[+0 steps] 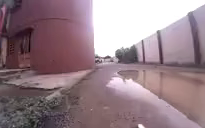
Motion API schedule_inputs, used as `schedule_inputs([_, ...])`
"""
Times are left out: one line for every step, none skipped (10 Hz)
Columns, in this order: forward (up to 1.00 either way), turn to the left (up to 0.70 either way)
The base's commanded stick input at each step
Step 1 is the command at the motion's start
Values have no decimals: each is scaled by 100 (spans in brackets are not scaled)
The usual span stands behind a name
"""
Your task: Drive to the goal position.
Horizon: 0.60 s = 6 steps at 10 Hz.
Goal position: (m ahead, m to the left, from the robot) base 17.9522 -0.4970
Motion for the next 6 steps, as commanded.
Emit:
schedule_inputs([50, 0])
schedule_inputs([50, 4])
schedule_inputs([50, 37])
schedule_inputs([50, 50])
schedule_inputs([50, 50])
schedule_inputs([50, 50])
